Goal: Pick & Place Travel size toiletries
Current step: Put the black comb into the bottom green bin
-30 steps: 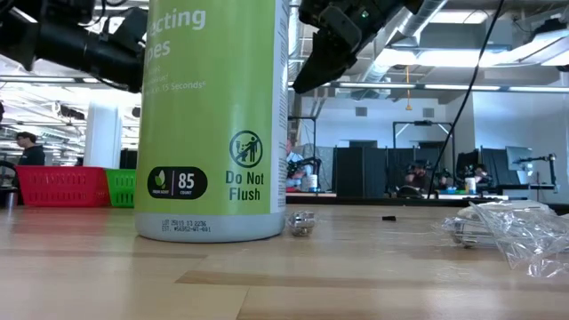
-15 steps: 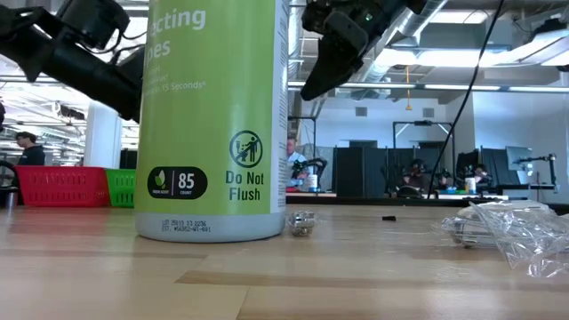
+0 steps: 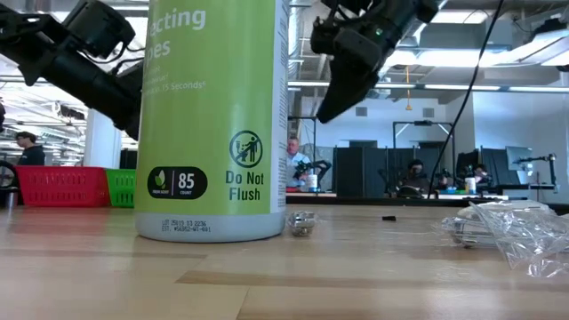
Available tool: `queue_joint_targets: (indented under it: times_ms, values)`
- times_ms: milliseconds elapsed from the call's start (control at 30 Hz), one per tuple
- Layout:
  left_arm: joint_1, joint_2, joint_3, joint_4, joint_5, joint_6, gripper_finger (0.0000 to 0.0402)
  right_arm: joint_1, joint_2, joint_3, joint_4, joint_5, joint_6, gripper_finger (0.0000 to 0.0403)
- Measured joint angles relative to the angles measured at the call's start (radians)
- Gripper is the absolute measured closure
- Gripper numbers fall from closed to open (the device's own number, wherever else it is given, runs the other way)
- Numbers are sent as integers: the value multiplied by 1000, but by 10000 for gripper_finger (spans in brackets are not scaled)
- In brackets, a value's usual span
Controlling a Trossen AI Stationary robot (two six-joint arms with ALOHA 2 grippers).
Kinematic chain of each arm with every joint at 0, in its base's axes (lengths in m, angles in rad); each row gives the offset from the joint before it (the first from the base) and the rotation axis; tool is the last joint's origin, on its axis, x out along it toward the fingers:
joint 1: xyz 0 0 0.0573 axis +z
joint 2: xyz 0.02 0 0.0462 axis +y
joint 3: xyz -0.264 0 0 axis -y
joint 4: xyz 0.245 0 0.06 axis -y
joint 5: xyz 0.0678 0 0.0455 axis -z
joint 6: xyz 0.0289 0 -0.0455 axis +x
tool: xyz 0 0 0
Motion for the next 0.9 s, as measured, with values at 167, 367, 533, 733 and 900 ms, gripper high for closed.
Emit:
queue_joint_targets:
  times_ms: [167, 367, 533, 733, 900]
  values:
    - [0, 0, 0, -3, 0, 0, 353, 18, 0, -47, -49, 0, 86, 283]
    - [0, 0, 0, -3, 0, -10, 303, 54, -1, -88, -77, 109, 160, 283]
    - [-1, 0, 0, -4, 9, -49, 261, 78, -2, -119, -108, 182, 227, 283]
    - [-1, 0, 0, -4, 10, -53, 225, 118, -2, -120, -135, 243, 291, 283]
    - [-1, 0, 0, 2, 10, -54, 211, 168, 3, -120, -98, 245, 319, 283]
